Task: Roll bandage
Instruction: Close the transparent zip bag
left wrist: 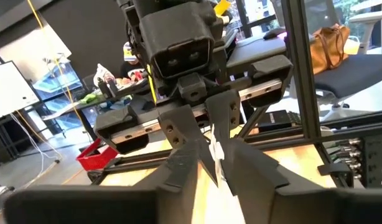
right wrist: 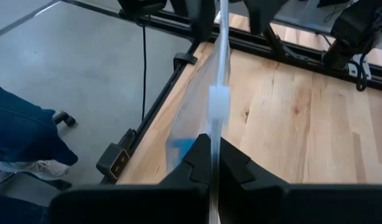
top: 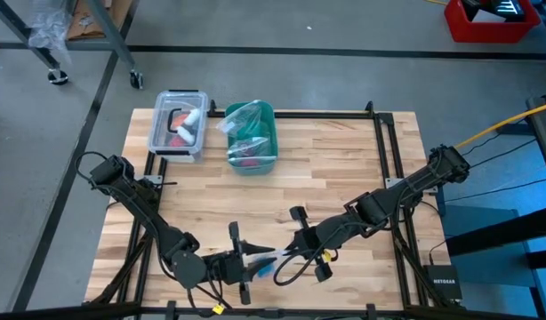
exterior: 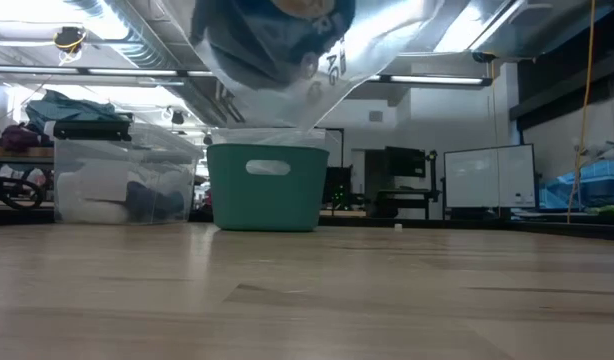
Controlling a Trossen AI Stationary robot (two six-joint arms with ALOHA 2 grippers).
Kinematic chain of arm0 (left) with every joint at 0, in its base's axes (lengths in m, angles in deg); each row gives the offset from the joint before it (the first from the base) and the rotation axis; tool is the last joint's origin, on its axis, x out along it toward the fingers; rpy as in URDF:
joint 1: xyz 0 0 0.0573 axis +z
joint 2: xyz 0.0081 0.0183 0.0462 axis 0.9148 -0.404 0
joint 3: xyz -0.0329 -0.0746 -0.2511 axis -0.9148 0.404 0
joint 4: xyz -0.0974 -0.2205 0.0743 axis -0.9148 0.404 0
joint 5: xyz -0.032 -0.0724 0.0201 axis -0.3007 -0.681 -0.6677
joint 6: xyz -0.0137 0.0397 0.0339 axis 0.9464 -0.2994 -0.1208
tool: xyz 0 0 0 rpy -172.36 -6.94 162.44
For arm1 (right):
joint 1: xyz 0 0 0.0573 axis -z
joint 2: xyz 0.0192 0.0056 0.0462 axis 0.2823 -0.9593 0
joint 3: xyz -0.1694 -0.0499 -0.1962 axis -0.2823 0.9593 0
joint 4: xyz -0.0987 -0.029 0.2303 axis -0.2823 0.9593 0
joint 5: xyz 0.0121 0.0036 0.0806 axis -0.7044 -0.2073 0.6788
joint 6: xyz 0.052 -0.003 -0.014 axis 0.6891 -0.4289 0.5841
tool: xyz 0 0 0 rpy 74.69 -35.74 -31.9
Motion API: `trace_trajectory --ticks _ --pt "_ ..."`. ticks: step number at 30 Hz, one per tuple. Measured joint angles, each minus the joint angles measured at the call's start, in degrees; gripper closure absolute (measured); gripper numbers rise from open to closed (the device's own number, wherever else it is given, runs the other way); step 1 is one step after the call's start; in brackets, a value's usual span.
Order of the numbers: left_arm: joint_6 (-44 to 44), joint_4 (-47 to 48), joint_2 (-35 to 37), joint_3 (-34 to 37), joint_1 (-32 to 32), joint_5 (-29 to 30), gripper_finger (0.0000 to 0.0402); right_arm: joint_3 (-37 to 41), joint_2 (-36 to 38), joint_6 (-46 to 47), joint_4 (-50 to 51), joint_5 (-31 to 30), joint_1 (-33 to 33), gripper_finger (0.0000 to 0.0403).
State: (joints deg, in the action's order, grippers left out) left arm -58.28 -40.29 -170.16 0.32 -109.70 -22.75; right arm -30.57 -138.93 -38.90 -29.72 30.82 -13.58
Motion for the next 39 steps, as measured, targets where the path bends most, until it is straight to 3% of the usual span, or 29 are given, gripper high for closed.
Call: trace_trajectory --ticks 4,9,25,31,39 --pt "-0.30 -0.02 0.00 0.00 0.09 0.00 0.0283 0.00 0.00 -0.20 -0.16 -0.02 0.00 0.0399" --pt "-1.55 -0.04 0.00 0.00 0.59 -0.06 0.0278 0.00 0.00 -0.24 -0.80 0.00 0.00 0.0400" --pt "-4.53 -0.02 0.00 0.00 1.90 -1.01 0.0392 0.00 0.00 -1.40 -1.33 -0.02 0.02 0.0401" --pt "-4.75 -0.02 -0.02 0.00 1.90 -0.98 0.0400 0.00 0.00 -1.42 -1.39 -0.04 0.02 0.0392" --pt "-6.46 0.06 -0.02 -0.02 1.90 -0.96 0.0401 0.00 -0.02 -1.44 -1.39 0.00 0.02 0.0336"
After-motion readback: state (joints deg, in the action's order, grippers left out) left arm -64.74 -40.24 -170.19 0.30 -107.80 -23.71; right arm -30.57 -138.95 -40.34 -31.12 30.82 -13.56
